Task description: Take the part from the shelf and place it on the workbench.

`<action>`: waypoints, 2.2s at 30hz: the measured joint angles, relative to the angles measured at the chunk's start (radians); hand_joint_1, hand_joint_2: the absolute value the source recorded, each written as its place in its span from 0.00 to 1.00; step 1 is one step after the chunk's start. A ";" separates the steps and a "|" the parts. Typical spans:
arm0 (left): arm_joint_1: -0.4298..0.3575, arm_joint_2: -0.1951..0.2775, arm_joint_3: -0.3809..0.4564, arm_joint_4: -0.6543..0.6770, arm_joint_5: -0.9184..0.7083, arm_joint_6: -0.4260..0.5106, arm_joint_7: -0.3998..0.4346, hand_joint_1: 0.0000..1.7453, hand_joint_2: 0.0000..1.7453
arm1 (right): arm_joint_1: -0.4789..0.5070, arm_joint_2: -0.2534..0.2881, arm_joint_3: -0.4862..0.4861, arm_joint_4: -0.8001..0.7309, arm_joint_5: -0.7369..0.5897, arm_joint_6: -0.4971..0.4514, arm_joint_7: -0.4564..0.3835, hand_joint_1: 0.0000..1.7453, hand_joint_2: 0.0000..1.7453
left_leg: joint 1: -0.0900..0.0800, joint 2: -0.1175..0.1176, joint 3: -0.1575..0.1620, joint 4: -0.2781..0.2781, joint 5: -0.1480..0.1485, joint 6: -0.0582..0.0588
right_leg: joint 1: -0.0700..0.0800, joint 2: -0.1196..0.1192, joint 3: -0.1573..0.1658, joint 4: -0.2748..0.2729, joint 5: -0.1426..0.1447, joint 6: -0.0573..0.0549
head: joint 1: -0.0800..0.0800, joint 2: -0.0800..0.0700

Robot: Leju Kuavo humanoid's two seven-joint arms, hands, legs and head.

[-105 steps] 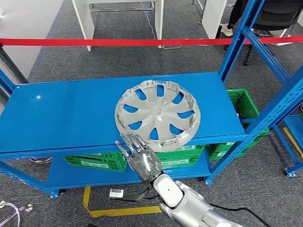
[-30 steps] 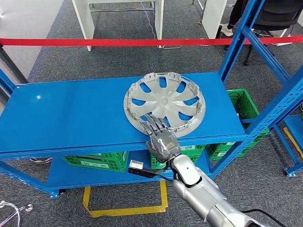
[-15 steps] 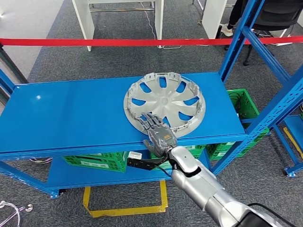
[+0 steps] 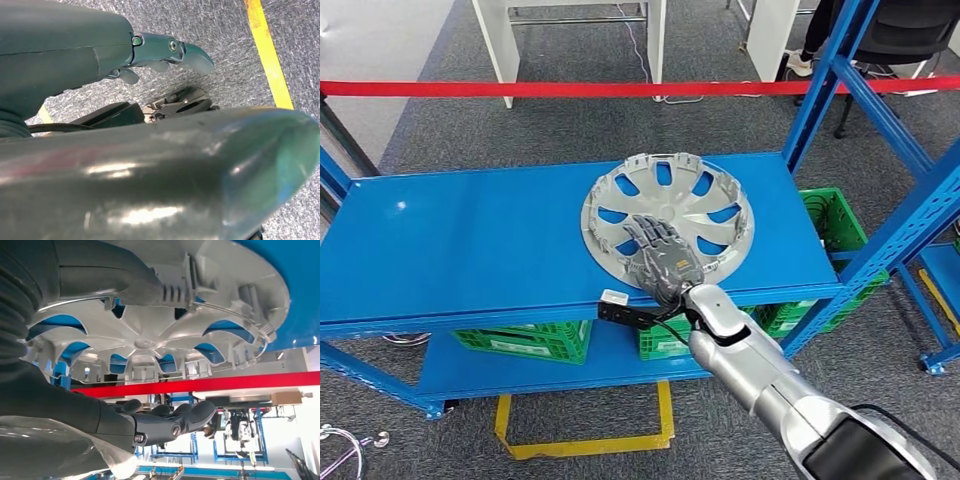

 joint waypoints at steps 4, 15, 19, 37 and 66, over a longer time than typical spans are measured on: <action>0.000 0.000 0.000 0.000 0.003 -0.001 -0.001 0.00 0.00 | -0.004 -0.004 -0.008 0.004 -0.018 0.032 -0.009 0.00 1.00 | 0.000 0.000 0.000 0.000 0.000 0.000 | 0.000 0.000 0.000 0.000 0.000 0.000 | 0.000 0.000; 0.006 0.000 0.003 0.000 0.022 -0.002 -0.009 0.00 0.00 | 0.007 -0.024 -0.009 -0.031 -0.101 0.120 -0.032 0.00 1.00 | 0.000 0.000 0.000 0.000 0.000 0.000 | 0.000 0.000 0.000 0.000 0.000 0.000 | 0.000 0.000; 0.012 0.000 0.004 0.000 0.033 -0.004 -0.021 0.00 0.00 | 0.025 -0.045 -0.009 -0.083 -0.143 0.164 -0.043 0.00 1.00 | 0.000 0.000 0.000 0.000 0.000 0.000 | 0.000 0.000 0.000 0.000 0.000 0.000 | 0.000 0.000; 0.024 0.000 0.011 0.000 0.046 -0.016 -0.037 0.00 0.00 | 0.062 -0.113 -0.010 -0.198 -0.196 0.209 -0.058 0.00 1.00 | 0.000 0.000 0.000 0.000 0.000 0.000 | 0.000 0.000 0.000 0.000 0.000 0.000 | 0.000 0.000; 0.024 -0.001 0.019 0.000 0.056 -0.018 -0.033 0.00 0.00 | 0.041 -0.121 0.002 -0.061 -0.167 0.240 -0.027 0.00 1.00 | 0.000 0.000 0.000 0.000 0.000 0.000 | 0.000 0.000 0.000 0.000 0.000 0.000 | 0.000 0.000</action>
